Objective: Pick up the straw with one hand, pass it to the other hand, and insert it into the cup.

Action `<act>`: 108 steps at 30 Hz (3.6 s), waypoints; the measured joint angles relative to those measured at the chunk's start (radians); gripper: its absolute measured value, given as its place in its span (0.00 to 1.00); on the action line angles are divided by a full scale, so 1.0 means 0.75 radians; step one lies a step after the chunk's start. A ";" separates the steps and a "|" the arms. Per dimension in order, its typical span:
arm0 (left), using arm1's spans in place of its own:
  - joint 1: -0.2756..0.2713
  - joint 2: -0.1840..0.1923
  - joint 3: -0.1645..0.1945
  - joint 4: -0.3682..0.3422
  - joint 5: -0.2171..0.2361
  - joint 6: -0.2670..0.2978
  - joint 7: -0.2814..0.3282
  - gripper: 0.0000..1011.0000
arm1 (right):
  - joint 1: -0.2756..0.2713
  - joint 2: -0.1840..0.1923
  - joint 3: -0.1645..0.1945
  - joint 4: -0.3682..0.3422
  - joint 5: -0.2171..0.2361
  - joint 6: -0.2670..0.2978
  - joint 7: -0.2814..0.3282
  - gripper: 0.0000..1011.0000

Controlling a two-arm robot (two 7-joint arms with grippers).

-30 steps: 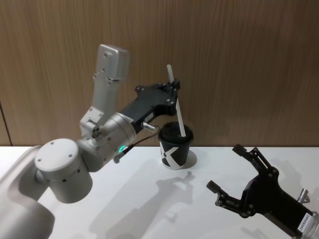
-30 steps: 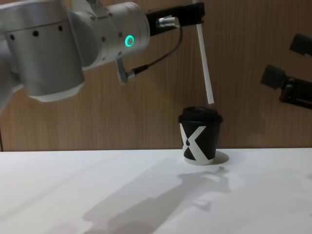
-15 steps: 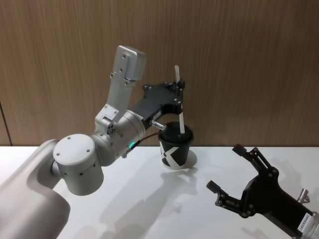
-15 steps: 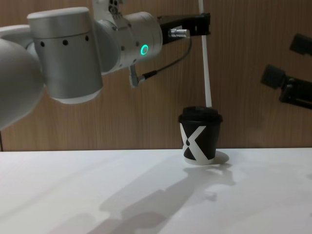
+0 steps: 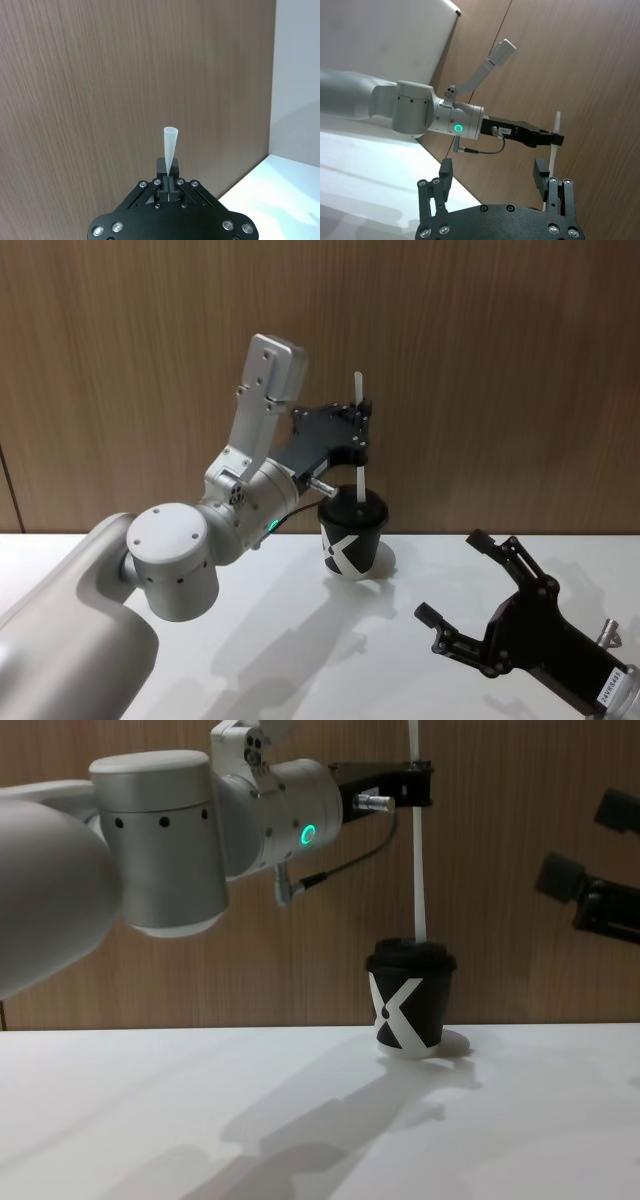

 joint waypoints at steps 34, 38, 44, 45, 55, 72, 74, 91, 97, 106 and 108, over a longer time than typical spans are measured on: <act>0.033 -0.005 -0.048 -0.049 0.007 0.011 -0.037 0.01 | 0.000 0.000 0.000 0.000 0.000 0.000 0.000 0.99; 0.038 -0.004 -0.051 -0.056 0.014 0.016 -0.034 0.01 | 0.000 0.000 0.000 0.000 0.000 0.000 0.000 0.99; 0.040 -0.007 -0.055 -0.058 0.019 0.022 -0.035 0.01 | 0.000 0.000 0.000 0.000 0.000 0.000 0.000 0.99; 0.040 -0.008 -0.055 -0.058 0.020 0.023 -0.036 0.01 | 0.000 0.000 0.000 0.000 0.000 0.000 0.000 0.99; 0.038 -0.016 -0.062 -0.045 0.028 0.031 -0.050 0.01 | 0.000 0.000 0.000 0.000 0.000 0.000 0.000 0.99; 0.039 -0.027 -0.067 -0.042 0.062 0.033 -0.048 0.01 | 0.000 0.000 0.000 0.000 0.000 0.000 0.000 0.99; 0.039 -0.030 -0.068 -0.039 0.064 0.033 -0.050 0.01 | 0.000 0.000 0.000 0.000 0.000 0.000 0.000 0.99; 0.044 -0.048 -0.079 -0.023 0.079 0.040 -0.060 0.01 | 0.000 0.000 0.000 0.000 0.000 0.000 0.000 0.99; 0.050 -0.049 -0.082 -0.023 0.092 0.040 -0.059 0.01 | 0.000 0.000 0.000 0.000 0.000 0.000 0.000 0.99; 0.053 -0.053 -0.087 -0.023 0.107 0.042 -0.057 0.01 | 0.000 0.000 0.000 0.000 0.000 0.000 0.000 0.99; 0.053 -0.055 -0.088 -0.021 0.110 0.042 -0.057 0.01 | 0.000 0.000 0.000 0.000 0.000 0.000 0.000 0.99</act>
